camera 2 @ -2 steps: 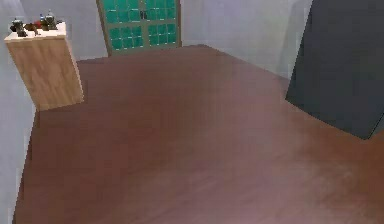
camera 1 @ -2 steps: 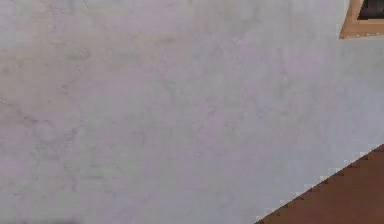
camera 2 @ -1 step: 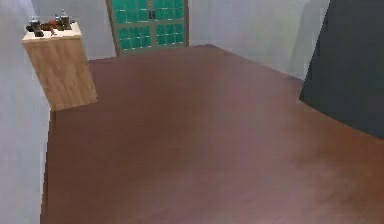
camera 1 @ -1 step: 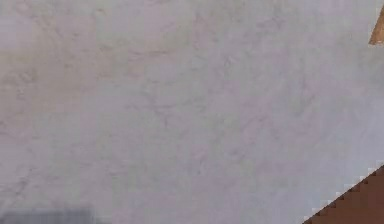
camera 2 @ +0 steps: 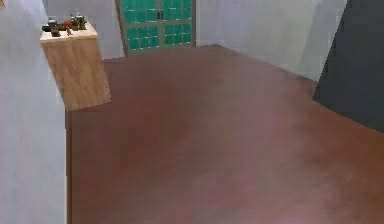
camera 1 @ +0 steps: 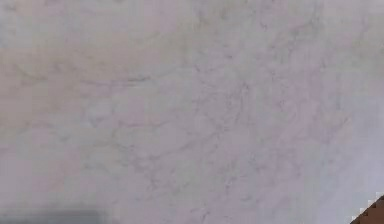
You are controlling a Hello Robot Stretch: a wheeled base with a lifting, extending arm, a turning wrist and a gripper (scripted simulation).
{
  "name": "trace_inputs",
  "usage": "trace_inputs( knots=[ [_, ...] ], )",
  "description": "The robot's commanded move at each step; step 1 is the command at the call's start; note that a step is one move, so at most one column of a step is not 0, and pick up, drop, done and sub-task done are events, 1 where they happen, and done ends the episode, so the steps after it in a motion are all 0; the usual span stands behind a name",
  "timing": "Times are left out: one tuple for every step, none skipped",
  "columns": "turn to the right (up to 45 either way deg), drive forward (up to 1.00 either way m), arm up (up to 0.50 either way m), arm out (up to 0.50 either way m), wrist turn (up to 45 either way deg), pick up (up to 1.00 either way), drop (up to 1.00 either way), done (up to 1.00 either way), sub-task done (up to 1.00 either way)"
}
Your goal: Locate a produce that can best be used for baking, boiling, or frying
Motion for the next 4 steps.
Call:
trace_inputs(
  knots=[
    [45.0, 0.00, 0.00, 0.00, 0.0, 0.00, 0.00, 0.00, 0.00],
    [45.0, 0.00, 0.00, 0.00, 0.0, 0.00, 0.00, 0.00, 0.00],
    [45.0, 0.00, 0.00, 0.00, 0.0, 0.00, 0.00, 0.00, 0.00],
    [15.0, 0.00, 0.00, 0.00, 0.0, 0.00, 0.00, 0.00, 0.00]
  ],
)
